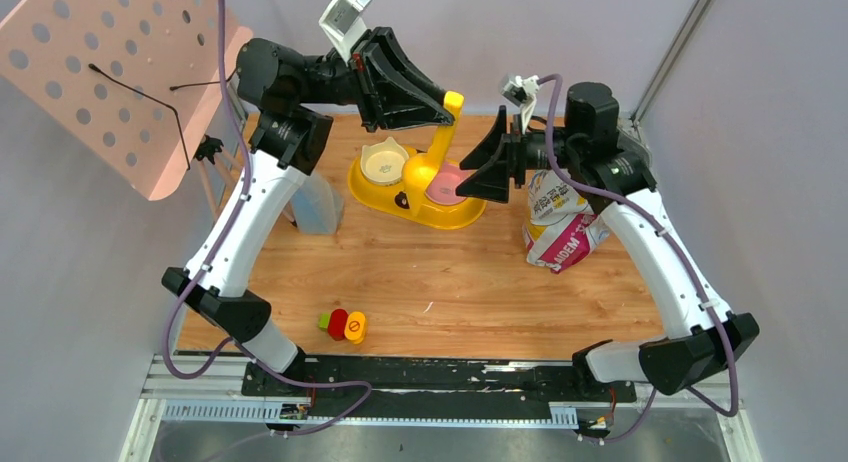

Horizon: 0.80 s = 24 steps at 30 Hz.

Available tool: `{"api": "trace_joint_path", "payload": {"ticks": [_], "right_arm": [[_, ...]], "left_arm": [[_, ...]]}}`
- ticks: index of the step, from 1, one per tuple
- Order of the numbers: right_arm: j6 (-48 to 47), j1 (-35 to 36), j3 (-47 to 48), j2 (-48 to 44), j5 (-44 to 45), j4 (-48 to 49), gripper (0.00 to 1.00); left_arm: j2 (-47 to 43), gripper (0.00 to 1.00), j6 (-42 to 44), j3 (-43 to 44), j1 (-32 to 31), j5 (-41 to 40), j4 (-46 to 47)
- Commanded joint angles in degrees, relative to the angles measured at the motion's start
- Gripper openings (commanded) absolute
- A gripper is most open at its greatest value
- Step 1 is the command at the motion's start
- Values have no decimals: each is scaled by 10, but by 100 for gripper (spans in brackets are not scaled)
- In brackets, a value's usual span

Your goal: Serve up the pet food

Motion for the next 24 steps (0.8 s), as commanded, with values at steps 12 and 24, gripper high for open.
{"api": "trace_joint_path", "payload": {"ticks": [12,24], "right_arm": [[107,78,87,77,2,128,59],[119,61,85,89,48,97,0]], "left_arm": [[31,0,-57,36,1,-21,41],[2,52,64,-2,63,-12,-87]]}}
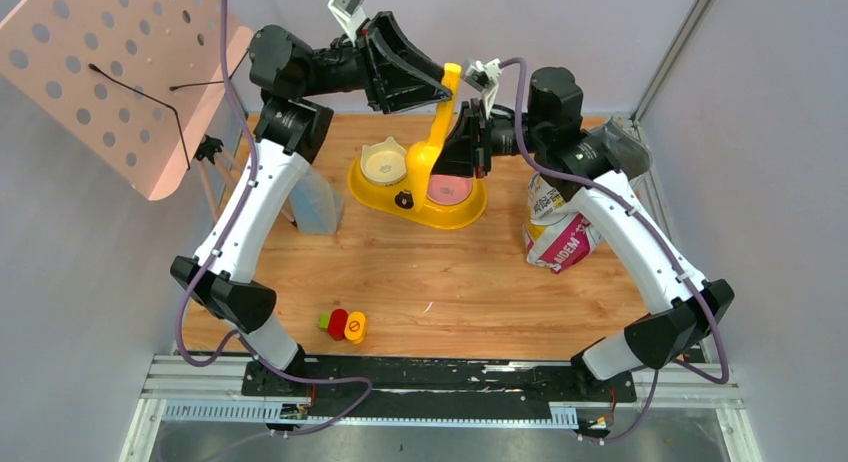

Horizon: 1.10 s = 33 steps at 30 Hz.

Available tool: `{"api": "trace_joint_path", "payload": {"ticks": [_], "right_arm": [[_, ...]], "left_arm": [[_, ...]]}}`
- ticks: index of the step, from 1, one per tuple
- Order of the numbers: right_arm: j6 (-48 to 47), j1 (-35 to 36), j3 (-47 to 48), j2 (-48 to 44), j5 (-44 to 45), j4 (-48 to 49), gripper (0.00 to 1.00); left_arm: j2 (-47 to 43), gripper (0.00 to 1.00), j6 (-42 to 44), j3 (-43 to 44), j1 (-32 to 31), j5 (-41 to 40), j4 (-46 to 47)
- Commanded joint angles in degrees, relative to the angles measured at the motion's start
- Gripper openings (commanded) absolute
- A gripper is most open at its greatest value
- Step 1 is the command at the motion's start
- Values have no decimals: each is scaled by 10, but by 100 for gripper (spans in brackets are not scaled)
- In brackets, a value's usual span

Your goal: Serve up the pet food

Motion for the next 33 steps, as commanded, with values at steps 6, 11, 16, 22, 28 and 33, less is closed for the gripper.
{"api": "trace_joint_path", "payload": {"ticks": [6,11,16,22,28,33], "right_arm": [[-162,-93,76,48,112,-170,0],[-328,-133,359,183,131,-434,0],[-522,-145,496,230,188,-573,0],[-697,-140,291,102,299,-582,0],[-843,-105,279,122,432,-604,0],[-849,-75,295,136,485,-611,0]], "left_arm": [[-67,90,319,-60,141,-8,-334],[-146,93,572,-89,186,-231,-575],[-250,93,793,-266,187,-478,-631],[-181,91,924,-213,139,-572,-763],[-122,91,1000,-156,62,-607,-823],[-111,92,989,-185,58,-634,-760]]}}
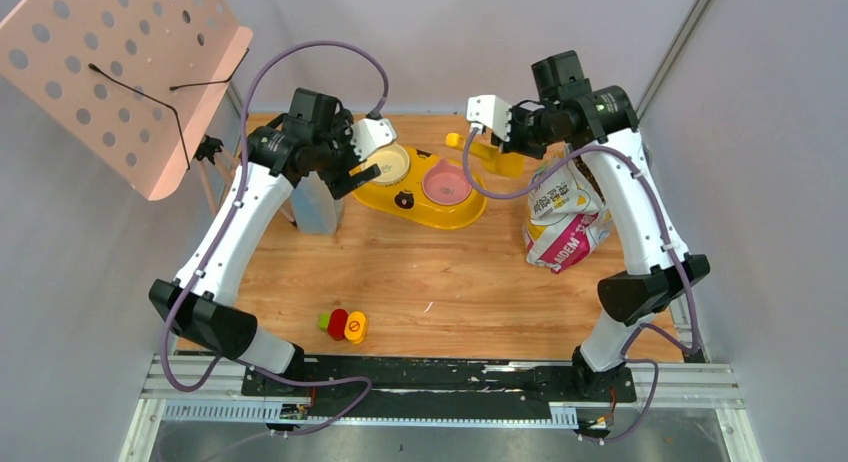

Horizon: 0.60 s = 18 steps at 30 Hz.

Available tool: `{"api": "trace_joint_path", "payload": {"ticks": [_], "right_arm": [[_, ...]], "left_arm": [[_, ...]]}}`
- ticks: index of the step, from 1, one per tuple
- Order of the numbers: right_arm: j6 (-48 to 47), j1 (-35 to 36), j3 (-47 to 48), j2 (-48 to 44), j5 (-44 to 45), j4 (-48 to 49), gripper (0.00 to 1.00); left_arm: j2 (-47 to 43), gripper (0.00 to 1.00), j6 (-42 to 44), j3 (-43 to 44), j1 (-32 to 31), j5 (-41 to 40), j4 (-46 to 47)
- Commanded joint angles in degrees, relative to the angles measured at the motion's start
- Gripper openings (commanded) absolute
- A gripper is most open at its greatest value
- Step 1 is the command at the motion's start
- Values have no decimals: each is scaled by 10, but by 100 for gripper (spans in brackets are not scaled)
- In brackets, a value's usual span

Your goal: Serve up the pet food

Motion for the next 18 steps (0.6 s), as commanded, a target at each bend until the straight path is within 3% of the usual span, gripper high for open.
{"api": "trace_joint_path", "payload": {"ticks": [1,9,14,18], "right_arm": [[-44,15,-7,-3,64,7,0],[94,14,-158,-85,44,75,0],[120,24,-180,-86,59,34,0],[134,36,-181,-70,99,0,0]], "left_arm": [[-16,92,19,-11,3,-44,49],[-108,93,-112,-146,3,-2,233],[-143,92,-117,-101,3,72,195],[-170,92,-9,-74,-5,204,126]]}}
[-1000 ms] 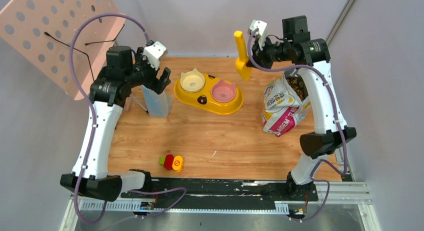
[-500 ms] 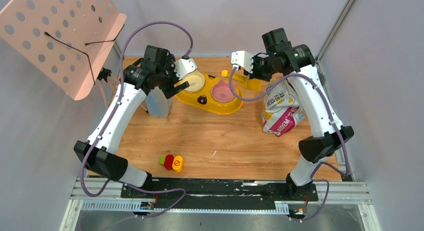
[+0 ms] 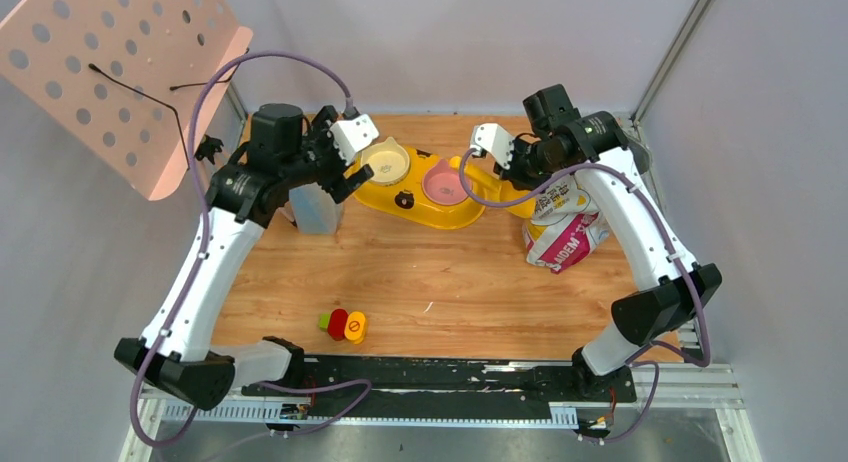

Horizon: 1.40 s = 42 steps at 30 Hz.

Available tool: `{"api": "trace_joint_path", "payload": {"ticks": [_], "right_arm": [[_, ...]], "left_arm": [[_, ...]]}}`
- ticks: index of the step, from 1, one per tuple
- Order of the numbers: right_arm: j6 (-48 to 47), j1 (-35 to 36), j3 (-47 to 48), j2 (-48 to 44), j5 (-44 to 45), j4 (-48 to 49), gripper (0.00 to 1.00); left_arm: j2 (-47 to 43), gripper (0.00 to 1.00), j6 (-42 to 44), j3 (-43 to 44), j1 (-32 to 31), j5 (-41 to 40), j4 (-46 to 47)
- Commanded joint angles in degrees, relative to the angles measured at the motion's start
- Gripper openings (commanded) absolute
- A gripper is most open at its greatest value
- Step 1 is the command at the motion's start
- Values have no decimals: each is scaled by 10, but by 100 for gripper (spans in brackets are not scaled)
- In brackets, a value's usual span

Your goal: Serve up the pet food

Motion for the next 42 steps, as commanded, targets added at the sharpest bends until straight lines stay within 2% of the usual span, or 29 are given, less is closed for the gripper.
{"api": "trace_joint_path", "payload": {"ticks": [1,4,7,8,12,15,18,22,24,31,37,39,42], "right_arm": [[44,18,8,3,43,-36,0],[92,34,49,30,54,-62,0],[154,49,85,55,87,-61,0],[175,55,92,61,103,-56,0],[234,68,104,68,156,-36,0],[250,77,104,65,187,-17,0],[264,87,115,68,203,-8,0],[297,91,144,75,172,-7,0],[307,95,151,75,163,-5,0],[328,110,150,79,160,-7,0],[330,113,161,76,145,-8,0],[329,114,166,74,143,-8,0],[334,114,166,73,144,-7,0]], "left_arm": [[-45,92,111,54,-11,167,-52],[-45,93,114,68,-27,191,-46],[-5,93,-69,99,-29,194,-15],[7,93,-159,109,-29,200,-12],[85,93,-371,161,-29,246,-6],[139,87,-444,174,-29,308,8],[142,85,-509,135,-28,363,114],[154,85,-560,100,-26,432,195],[169,82,-590,93,-24,453,230],[190,76,-635,82,-24,410,316],[204,73,-612,108,-24,341,280],[211,69,-607,119,-24,336,273],[220,55,-611,125,-25,349,279]]}}
